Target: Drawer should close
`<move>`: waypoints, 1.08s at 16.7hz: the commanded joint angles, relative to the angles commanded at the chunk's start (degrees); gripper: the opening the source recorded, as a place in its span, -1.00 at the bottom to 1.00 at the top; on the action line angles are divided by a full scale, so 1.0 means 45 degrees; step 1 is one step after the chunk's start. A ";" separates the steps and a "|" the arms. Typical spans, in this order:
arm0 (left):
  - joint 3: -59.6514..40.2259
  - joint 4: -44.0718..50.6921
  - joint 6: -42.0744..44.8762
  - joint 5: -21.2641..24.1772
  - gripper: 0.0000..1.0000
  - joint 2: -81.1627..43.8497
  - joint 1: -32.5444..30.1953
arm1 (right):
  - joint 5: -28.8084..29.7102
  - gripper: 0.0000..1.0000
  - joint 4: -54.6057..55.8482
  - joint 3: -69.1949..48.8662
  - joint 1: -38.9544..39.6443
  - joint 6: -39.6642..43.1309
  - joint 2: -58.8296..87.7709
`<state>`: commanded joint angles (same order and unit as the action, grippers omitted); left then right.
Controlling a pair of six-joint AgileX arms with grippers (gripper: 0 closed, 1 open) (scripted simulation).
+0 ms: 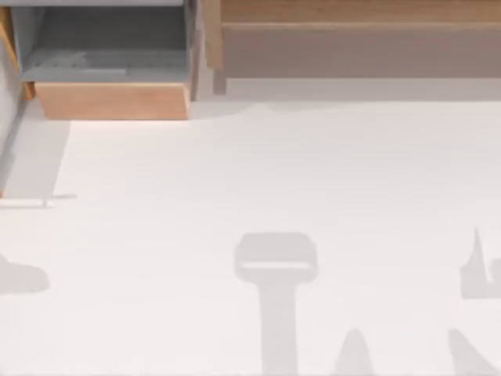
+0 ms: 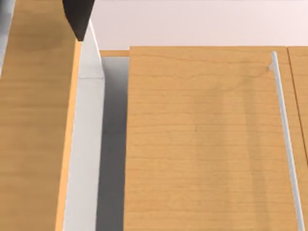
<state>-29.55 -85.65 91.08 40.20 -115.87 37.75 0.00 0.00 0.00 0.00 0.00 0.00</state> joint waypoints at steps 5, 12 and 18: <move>0.0000 0.0000 0.0000 0.0000 -1.00 0.0000 0.0000 | 0.0000 1.00 0.0000 0.0000 0.0000 0.0000 0.0000; -0.0204 0.0229 -0.0042 -0.0158 -1.00 -0.0225 -0.0048 | 0.0000 1.00 0.0000 0.0000 0.0000 0.0000 0.0000; -0.2432 0.1470 -0.0077 -0.1340 -1.00 -0.1145 -0.1285 | 0.0000 1.00 0.0000 0.0000 0.0000 0.0000 0.0000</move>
<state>-40.49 -79.03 90.74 34.18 -121.02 31.97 0.00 0.00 0.00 0.00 0.00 0.00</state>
